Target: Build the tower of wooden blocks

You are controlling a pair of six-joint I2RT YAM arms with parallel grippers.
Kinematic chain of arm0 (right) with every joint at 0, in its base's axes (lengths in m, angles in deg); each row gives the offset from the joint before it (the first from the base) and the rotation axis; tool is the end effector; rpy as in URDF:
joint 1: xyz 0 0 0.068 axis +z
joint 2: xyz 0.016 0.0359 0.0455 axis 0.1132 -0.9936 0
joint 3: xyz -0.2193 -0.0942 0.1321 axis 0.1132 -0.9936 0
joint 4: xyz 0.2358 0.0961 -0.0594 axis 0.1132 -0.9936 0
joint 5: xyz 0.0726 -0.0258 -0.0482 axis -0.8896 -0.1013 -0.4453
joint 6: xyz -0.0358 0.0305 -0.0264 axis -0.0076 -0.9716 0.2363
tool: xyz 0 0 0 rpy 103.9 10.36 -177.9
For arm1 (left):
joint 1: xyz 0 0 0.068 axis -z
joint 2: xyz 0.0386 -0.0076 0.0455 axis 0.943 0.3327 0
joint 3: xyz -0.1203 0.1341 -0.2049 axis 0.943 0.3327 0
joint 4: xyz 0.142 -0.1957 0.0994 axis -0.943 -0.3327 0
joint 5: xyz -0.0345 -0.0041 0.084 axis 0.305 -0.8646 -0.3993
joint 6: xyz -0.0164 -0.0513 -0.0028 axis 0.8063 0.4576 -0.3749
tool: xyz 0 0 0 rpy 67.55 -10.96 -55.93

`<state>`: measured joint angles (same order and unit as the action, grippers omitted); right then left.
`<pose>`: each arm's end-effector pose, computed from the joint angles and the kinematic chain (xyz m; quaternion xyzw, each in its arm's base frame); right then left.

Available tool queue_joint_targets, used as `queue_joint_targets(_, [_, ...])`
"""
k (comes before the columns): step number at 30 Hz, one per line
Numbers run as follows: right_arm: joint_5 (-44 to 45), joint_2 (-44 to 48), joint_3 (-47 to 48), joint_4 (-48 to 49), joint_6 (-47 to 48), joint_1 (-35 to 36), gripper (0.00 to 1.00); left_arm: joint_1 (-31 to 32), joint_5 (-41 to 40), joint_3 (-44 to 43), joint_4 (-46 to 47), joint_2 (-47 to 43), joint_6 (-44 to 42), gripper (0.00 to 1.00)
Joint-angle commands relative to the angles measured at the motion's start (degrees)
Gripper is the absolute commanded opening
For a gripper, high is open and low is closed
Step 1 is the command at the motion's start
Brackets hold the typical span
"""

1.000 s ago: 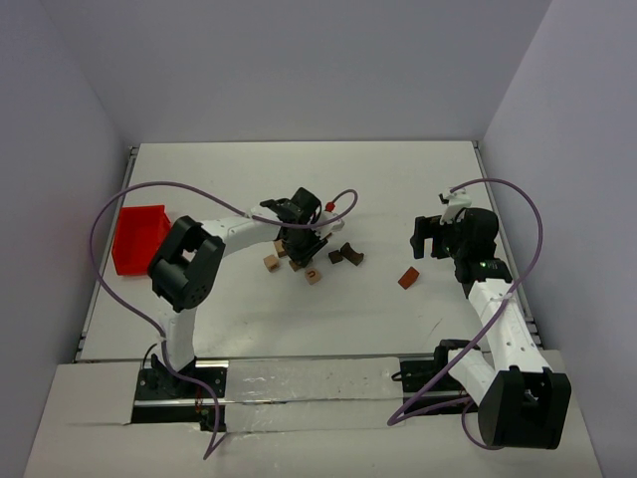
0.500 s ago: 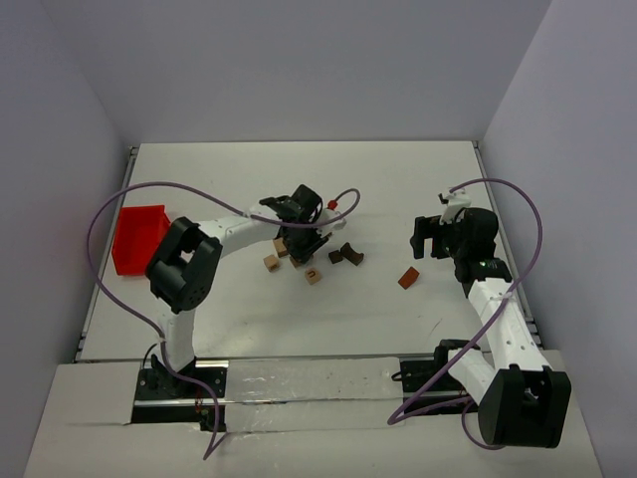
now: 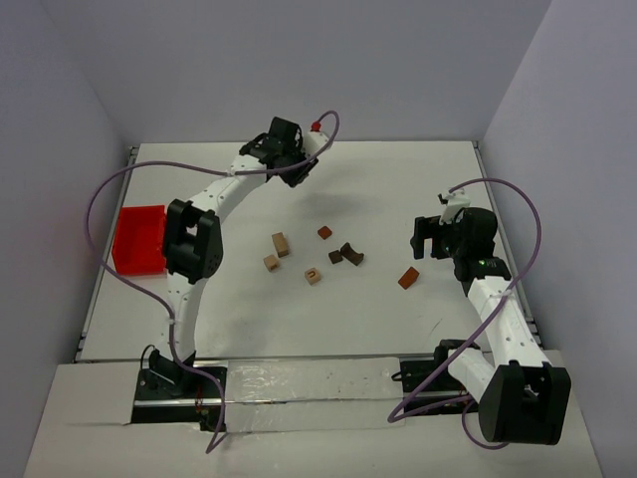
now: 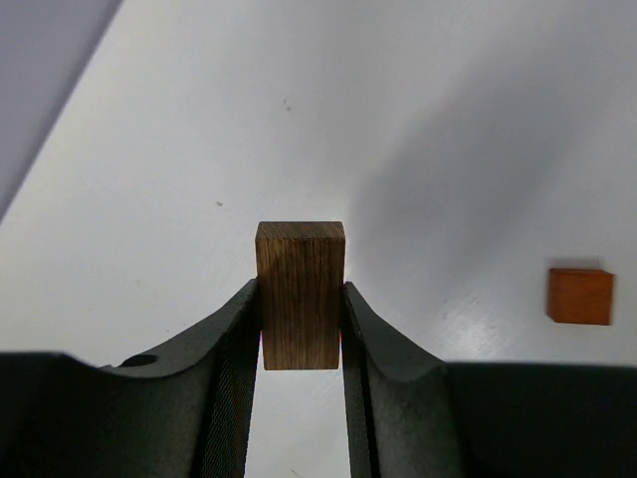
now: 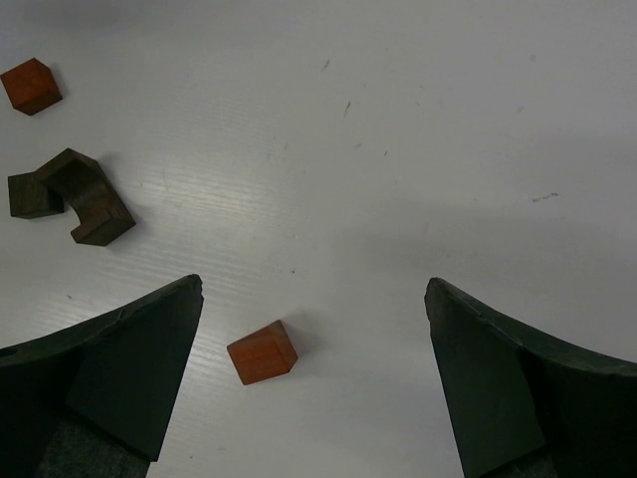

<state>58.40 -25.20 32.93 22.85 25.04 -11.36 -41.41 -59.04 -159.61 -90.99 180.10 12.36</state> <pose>0.2111 -0.0078 0.2456 -0.0947 0.8673 0.0690 0.4837 0.4486 -0.2552 0.2528 0.4400 0.8109 -0.0688 0.3796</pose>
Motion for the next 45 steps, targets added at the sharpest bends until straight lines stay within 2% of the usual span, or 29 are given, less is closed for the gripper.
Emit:
queue_joint_targets(1, [0.7,-0.2,2.0,1.0,0.3,0.0,1.00,1.3,5.3,1.5,3.8,3.0,-2.1,0.00])
queue_joint_targets(7, [0.5,-0.5,2.3,0.8,0.1,0.1,1.00,2.2,10.2,-0.8,4.0,6.0,-0.9,0.00])
queue_joint_targets(15, [0.4,-0.4,2.5,0.8,-0.1,0.1,1.00,6.8,14.8,5.8,2.1,4.5,-3.9,0.00])
queue_joint_targets(18, [0.6,0.3,2.5,0.5,-0.2,0.1,1.00,9.4,15.0,10.7,2.7,2.1,-4.6,0.00])
queue_joint_targets(24, [0.6,1.1,2.7,0.2,-0.6,0.1,1.00,13.6,16.0,26.1,8.6,-6.9,-3.9,0.00])
queue_joint_targets(33, [0.0,0.6,2.7,0.2,-0.9,0.0,1.00,20.7,20.3,37.6,9.1,-17.7,-0.6,0.00])
queue_joint_targets(39, [-0.1,0.7,2.6,0.1,-0.8,0.1,1.00,18.5,18.1,35.2,6.4,-21.0,-1.2,0.00])
queue_joint_targets(45, [-0.2,0.5,2.7,0.3,-0.7,0.1,1.00,6.6,20.0,24.6,1.9,-17.3,-2.9,0.00])
